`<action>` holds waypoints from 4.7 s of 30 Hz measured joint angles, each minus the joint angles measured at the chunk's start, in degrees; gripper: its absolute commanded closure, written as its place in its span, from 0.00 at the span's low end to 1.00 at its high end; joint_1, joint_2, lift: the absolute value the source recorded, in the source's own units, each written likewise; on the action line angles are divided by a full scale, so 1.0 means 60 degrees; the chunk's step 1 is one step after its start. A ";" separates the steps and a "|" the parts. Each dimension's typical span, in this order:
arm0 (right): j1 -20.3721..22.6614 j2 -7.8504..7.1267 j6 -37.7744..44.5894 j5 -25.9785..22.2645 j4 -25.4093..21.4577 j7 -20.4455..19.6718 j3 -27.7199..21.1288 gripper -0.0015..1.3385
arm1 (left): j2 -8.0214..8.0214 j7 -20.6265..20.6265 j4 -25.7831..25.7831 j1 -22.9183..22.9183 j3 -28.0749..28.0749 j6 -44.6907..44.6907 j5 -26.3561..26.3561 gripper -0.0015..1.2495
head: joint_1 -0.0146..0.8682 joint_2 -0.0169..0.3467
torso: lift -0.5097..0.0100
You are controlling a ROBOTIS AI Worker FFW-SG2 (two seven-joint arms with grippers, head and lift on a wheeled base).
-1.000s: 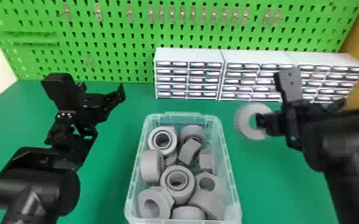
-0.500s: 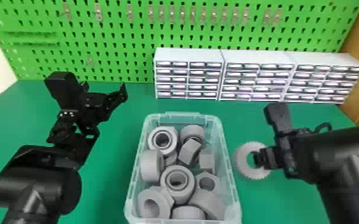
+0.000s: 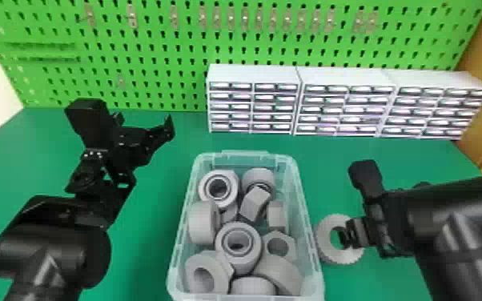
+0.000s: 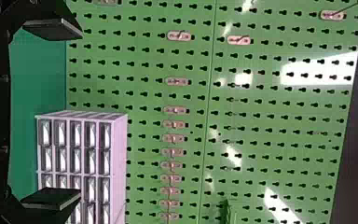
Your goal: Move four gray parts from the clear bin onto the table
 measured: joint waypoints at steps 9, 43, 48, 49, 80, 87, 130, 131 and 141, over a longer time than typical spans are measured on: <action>0.0153 0.0044 0.0000 0.0098 0.0491 0.0000 -0.0305 0.79 | -0.0001 -0.0069 0.0068 -0.0050 -0.0051 0.0041 0.0045 0.08 | 0.78 0.14 | 0.89; 0.0317 0.0054 0.0000 0.0300 0.0757 0.0000 -0.0519 0.35 | -0.0016 -0.0184 0.0175 -0.0132 -0.0141 0.0043 0.0109 0.08 | 0.78 0.14 | 0.89; 0.0317 0.0053 0.0000 0.0379 0.0757 0.0000 -0.0487 0.35 | -0.0016 -0.0192 0.0175 -0.0132 -0.0134 0.0043 0.0116 0.08 | 0.78 0.14 | 0.89; 0.0317 0.0053 0.0000 0.0398 0.0757 0.0000 -0.0482 0.35 | -0.0016 -0.0193 0.0175 -0.0132 -0.0134 0.0043 0.0116 0.08 | 0.78 0.14 | 0.89; -0.0279 -0.0025 0.0000 0.1003 0.0194 0.0001 -0.0194 0.35 | -0.0034 -0.0199 0.0175 -0.0086 -0.0069 0.0043 0.0202 0.08 | 0.78 0.14 | 0.89; -0.0791 -0.0158 0.0000 0.1113 -0.0336 0.0009 -0.0135 0.35 | -0.0045 -0.0198 0.0175 -0.0050 -0.0049 0.0043 0.0218 0.08 | 0.78 0.14 | 0.89; -0.2816 -0.0428 0.0000 -0.4004 0.0497 0.0009 0.3955 0.35 | -0.0032 -0.0535 0.0205 -0.0011 0.0171 0.0364 0.0189 0.08 | 0.78 0.14 | 0.89; -0.2860 -0.0460 0.0000 -0.4172 0.0607 0.0008 0.4014 0.35 | -0.0032 -0.0536 0.0205 -0.0012 0.0172 0.0374 0.0189 0.08 | 0.78 0.14 | 0.89; -0.3042 -0.0604 0.0000 -0.4827 0.0997 0.0009 0.4339 0.35 | -0.0030 -0.0549 0.0205 -0.0035 0.0164 0.0451 0.0164 0.08 | 0.78 0.14 | 0.89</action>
